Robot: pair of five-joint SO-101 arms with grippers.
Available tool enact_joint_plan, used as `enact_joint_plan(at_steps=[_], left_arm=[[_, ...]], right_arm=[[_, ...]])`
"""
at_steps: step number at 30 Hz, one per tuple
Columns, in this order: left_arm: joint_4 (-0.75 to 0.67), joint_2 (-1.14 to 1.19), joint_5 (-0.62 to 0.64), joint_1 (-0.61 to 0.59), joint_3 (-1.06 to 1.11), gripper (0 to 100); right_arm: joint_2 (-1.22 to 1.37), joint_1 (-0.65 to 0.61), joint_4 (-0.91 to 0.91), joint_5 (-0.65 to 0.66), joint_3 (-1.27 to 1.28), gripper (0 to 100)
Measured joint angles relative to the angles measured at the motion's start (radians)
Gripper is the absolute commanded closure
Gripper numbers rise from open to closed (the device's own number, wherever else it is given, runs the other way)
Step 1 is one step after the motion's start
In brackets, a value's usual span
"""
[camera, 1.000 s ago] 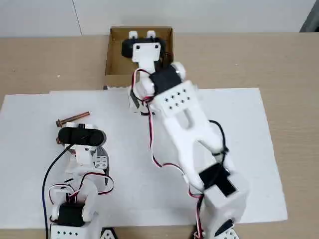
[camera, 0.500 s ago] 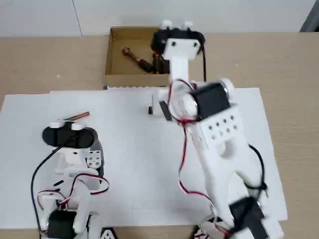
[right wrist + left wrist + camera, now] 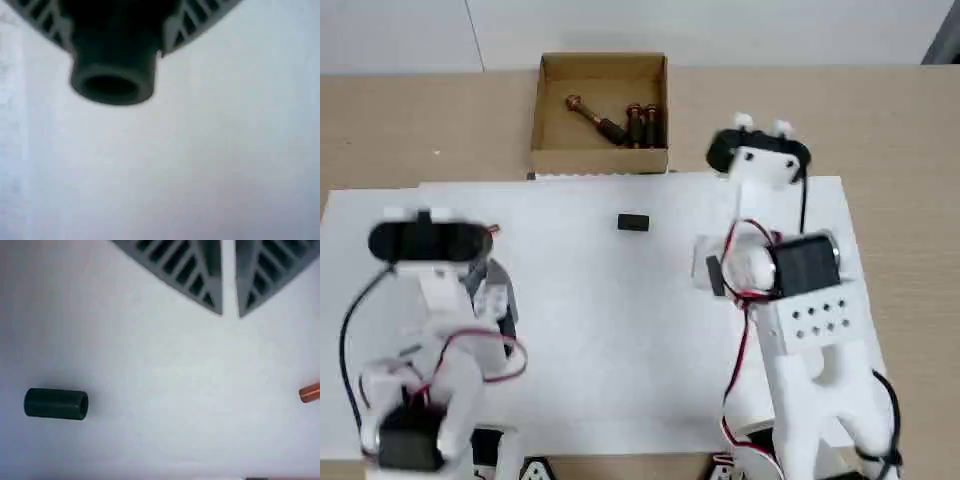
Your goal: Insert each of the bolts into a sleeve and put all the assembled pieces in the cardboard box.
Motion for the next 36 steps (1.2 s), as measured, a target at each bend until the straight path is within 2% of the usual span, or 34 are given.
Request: enact_joint_plan(at_steps=[7,12,21,36], left_arm=[[0.077,0.344,0.138,-0.005,-0.256,99],[0.127,0.532,0.242,-0.110,-0.345,99],[0.127,0.786,0.308,-0.296,-0.356,99],[0.124,1.082,0.351,-0.416,-0.365,99]], right_arm=[[-0.161,0.091,-0.092,0.000,0.259,99.5],[-0.296,0.160,-0.147,0.000,0.431,99.5],[-0.509,0.221,-0.265,-0.002,0.681,99.5],[-0.586,0.226,-0.284,-0.002,0.721,99.5]])
